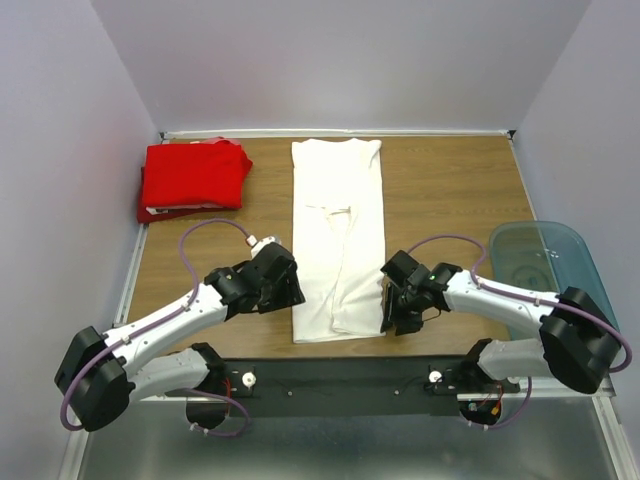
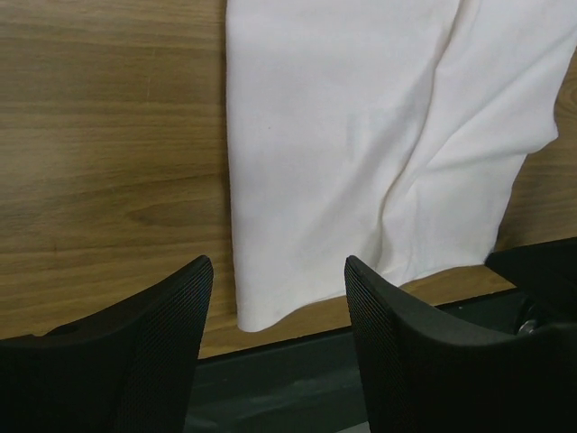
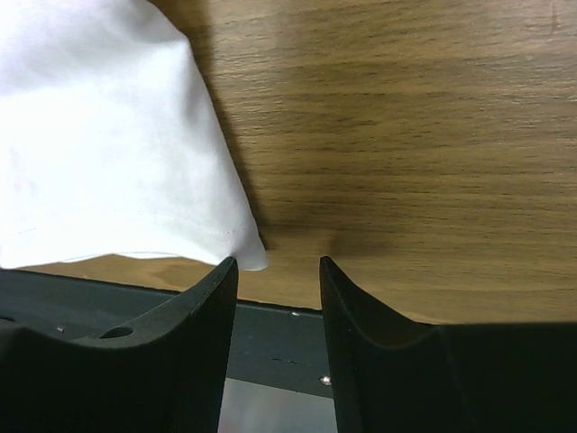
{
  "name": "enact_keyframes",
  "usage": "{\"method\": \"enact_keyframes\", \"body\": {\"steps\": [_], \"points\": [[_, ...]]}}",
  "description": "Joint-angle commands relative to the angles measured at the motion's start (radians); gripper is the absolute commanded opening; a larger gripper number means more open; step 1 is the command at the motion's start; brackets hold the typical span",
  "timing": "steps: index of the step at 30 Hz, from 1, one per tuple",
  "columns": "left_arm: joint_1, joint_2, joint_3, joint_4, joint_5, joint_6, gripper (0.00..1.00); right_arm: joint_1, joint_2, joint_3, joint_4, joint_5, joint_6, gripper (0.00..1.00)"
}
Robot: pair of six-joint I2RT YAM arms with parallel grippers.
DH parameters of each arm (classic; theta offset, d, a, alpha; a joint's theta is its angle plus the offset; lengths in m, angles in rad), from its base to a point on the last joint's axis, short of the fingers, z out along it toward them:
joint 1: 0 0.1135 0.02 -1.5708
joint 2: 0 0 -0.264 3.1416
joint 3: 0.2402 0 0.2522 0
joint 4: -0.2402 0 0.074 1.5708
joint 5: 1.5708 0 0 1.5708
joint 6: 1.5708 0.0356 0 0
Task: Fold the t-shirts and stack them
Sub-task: Fold the tshirt
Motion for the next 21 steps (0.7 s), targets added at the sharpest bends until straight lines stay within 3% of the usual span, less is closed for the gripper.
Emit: {"method": "enact_keyframes", "body": {"steps": [1,12,16,21], "points": [[-0.009,-0.007,-0.029,-0.026,-0.023,-0.030,0.68,0.002,0.026,0.006,0.020,-0.033,-0.013,0.48],[-0.017,0.021,-0.046,-0.028,-0.023,-0.006,0.67,0.021,0.105,0.028,0.080,-0.059,0.001,0.43],[-0.026,0.027,-0.061,-0.009,-0.003,-0.001,0.65,0.022,0.134,0.028,0.081,-0.049,0.010,0.34],[-0.052,-0.023,-0.112,0.002,0.032,-0.038,0.62,0.021,0.140,0.009,0.080,-0.045,0.031,0.11]]}}
